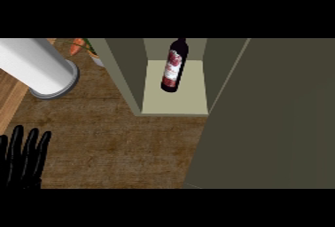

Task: Pick up the wine, place it into the cabinet and close the cabinet

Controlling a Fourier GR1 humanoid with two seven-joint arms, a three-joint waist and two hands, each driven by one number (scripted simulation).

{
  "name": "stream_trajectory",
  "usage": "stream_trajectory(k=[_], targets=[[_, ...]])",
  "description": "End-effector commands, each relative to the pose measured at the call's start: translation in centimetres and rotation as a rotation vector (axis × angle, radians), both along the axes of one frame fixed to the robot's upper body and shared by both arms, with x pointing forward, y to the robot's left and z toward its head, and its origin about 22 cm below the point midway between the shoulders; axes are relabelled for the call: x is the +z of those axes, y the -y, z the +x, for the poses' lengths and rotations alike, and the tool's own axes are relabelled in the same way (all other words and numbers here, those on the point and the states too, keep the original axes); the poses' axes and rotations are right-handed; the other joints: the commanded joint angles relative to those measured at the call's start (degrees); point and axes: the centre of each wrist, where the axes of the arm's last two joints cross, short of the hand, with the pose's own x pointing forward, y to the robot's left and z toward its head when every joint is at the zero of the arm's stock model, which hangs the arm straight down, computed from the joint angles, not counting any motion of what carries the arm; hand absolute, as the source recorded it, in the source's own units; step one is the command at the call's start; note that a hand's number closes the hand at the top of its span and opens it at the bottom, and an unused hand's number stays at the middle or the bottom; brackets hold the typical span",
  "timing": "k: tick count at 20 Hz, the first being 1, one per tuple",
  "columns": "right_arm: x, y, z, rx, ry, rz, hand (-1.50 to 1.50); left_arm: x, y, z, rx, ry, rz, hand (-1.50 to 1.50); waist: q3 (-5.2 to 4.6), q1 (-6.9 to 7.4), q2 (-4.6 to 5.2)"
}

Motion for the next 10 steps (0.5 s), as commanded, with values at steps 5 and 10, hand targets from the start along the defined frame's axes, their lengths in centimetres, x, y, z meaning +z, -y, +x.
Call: stream_trajectory(k=[5,10], targets=[[1.9,-2.0,-4.1,0.132,0.052,0.04,1.5,-1.1,-4.8,0.1,0.043,-0.016,0.013,-1.5,-0.05,-0.39,-0.13],[1.8,-4.0,-4.8,0.146,0.052,0.077,1.5,0.3,-7.2,0.3,0.02,-0.027,0.032,-1.5,-0.11,-0.32,-0.32]])
